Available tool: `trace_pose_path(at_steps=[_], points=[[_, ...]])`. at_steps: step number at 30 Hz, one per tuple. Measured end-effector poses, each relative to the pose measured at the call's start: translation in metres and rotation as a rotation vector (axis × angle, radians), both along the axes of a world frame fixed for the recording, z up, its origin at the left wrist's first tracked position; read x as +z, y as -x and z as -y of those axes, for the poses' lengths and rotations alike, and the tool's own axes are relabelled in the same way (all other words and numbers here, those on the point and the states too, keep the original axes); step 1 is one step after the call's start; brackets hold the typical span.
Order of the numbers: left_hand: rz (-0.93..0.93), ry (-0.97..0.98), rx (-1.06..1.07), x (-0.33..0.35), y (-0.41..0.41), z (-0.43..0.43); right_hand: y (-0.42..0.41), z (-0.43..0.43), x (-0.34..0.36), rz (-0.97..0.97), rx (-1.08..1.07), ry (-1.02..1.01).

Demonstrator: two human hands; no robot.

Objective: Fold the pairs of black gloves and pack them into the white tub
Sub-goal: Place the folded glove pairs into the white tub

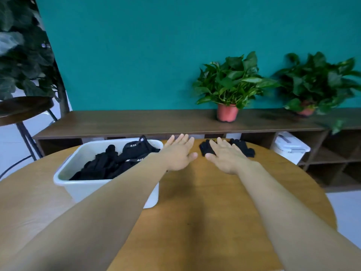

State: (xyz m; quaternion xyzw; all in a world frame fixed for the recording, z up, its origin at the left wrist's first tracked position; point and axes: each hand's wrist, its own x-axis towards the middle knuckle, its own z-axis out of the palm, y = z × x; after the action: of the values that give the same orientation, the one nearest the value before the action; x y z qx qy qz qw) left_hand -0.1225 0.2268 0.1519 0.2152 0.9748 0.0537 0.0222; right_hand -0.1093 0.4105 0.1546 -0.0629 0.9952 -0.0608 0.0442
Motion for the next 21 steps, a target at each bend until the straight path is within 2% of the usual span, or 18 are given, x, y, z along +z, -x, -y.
trace_pose_path(at_steps=[8, 21], points=[[0.148, 0.001, 0.003, -0.025, 0.050, -0.080, 0.044, -0.068, -0.038, 0.051, -0.121, 0.017], [0.253, -0.002, -0.015, -0.099, 0.185, -0.151, 0.170, -0.124, -0.094, 0.137, -0.177, 0.063]])
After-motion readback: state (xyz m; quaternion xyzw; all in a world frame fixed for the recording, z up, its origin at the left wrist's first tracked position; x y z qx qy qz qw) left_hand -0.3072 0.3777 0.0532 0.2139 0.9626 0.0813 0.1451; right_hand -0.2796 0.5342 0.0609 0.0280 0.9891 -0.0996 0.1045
